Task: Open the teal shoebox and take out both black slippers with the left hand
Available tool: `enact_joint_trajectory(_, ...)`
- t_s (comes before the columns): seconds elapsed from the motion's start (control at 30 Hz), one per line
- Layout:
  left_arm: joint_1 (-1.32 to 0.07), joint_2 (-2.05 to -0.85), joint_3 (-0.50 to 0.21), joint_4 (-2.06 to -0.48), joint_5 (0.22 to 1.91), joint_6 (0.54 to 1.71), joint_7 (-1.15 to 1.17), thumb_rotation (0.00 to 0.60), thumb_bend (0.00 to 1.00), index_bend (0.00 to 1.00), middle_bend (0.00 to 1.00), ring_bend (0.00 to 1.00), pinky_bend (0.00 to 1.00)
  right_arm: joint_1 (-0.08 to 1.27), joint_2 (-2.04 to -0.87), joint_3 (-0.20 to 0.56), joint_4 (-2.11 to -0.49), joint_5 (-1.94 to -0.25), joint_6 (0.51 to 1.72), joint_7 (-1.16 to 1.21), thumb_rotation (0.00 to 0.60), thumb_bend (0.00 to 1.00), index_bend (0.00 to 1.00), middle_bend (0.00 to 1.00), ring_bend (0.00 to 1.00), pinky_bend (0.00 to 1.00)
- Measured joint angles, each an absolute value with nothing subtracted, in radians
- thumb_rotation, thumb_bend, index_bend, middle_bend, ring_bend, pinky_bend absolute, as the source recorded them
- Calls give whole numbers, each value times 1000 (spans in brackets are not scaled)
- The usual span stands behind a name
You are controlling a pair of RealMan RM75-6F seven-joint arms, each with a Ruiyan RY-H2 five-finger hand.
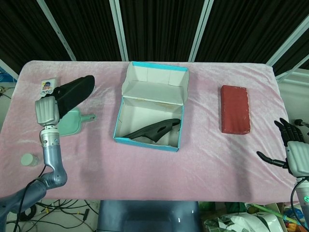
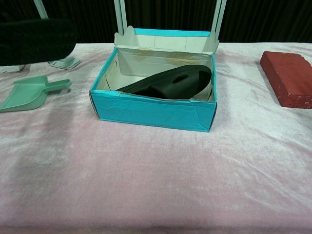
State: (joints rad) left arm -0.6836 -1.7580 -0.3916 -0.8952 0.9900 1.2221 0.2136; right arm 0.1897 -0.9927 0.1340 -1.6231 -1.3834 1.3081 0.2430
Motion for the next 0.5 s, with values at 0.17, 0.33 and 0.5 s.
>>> enact_joint_trajectory(0.17, -692, -1774, -380, -893, 976, 1187, 252, 600, 0, 0, 166, 81, 2, 182, -988, 133, -1628, -1379, 1316, 241, 181, 0, 0, 0, 0, 52)
enact_joint_trajectory(0.33, -693, -1757, -379, -977, 1005, 1208, 289, 600, 0, 0, 174, 81, 21, 176, -983, 132, -1632, -1374, 1320, 241, 182, 0, 0, 0, 0, 53)
enact_joint_trajectory(0.5, -677, -1702, -385, -1182, 1024, 1243, 295, 600, 0, 12, 190, 84, 74, 177, -985, 132, -1631, -1378, 1321, 242, 181, 0, 0, 0, 0, 53)
